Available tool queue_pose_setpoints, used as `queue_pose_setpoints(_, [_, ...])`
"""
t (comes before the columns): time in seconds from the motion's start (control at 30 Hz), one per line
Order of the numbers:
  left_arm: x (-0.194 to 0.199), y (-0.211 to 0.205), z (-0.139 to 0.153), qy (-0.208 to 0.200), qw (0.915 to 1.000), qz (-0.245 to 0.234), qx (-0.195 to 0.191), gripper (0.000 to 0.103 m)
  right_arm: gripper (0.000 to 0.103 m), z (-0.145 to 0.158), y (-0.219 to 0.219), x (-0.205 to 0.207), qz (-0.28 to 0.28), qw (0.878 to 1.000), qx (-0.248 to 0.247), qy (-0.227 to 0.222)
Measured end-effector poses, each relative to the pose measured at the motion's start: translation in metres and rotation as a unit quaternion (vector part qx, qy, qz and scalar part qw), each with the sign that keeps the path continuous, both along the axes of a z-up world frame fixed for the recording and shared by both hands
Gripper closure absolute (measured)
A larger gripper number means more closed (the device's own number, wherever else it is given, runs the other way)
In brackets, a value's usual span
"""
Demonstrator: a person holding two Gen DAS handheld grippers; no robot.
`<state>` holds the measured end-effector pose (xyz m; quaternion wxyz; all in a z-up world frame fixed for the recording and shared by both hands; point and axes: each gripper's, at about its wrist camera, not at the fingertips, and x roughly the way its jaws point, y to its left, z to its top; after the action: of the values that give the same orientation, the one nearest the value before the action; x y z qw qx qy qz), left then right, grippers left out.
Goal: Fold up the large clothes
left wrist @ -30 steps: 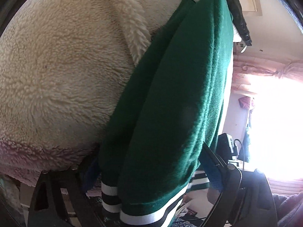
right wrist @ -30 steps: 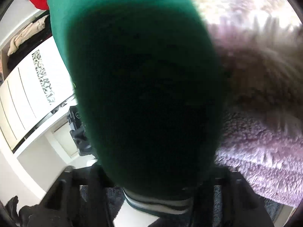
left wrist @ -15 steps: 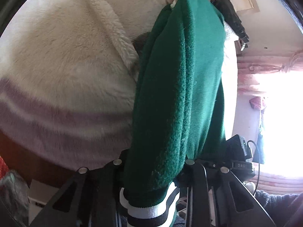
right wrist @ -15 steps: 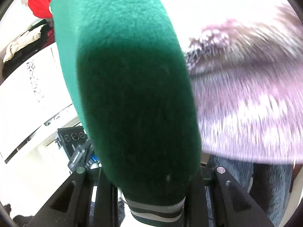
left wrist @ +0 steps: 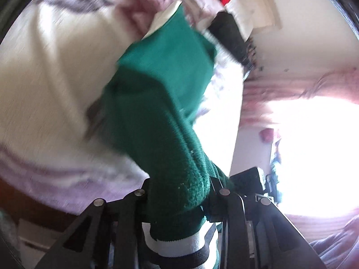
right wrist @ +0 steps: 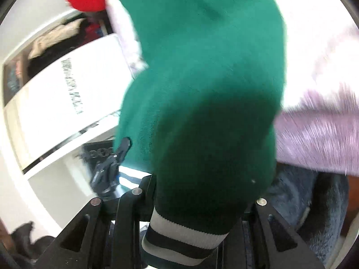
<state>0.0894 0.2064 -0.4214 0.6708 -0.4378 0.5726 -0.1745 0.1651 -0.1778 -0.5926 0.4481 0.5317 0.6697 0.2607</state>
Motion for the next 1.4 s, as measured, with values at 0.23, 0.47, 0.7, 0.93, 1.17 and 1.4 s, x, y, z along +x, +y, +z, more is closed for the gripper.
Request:
queue_pose_setpoints(0.23, [0.129, -0.012, 0.014, -0.061, 0.9979, 0.015, -0.012, 0.078, 0.075, 0.046, -0.039, 0.135, -0.062, 0.996, 0.000, -0.071])
queue_pose_setpoints(0.47, [0.265, -0.015, -0.057, -0.008, 0.9985, 0.022, -0.049, 0.075, 0.072, 0.028, -0.066, 0.283, -0.129, 0.989, -0.031, -0.068])
queue_pose_setpoints(0.7, [0.313, 0.013, -0.143, 0.120, 0.9656, 0.078, -0.217, 0.030, 0.027, -0.045, -0.074, 0.367, -0.174, 0.985, -0.019, 0.000])
queue_pose_setpoints(0.93, [0.301, 0.048, -0.109, 0.052, 0.9710, 0.118, -0.201, 0.021, 0.015, -0.006, -0.107, 0.390, -0.214, 0.972, -0.060, -0.073])
queue_pose_setpoints(1.17, [0.330, -0.012, -0.071, -0.048, 0.9889, -0.071, 0.122, 0.021, 0.015, -0.014, -0.099, 0.395, -0.038, 0.947, -0.287, -0.139])
queue_pose_setpoints(1.4, [0.391, -0.015, -0.110, 0.012, 0.9758, -0.004, 0.218, 0.021, 0.085, -0.046, -0.104, 0.419, -0.089, 0.923, -0.357, -0.116])
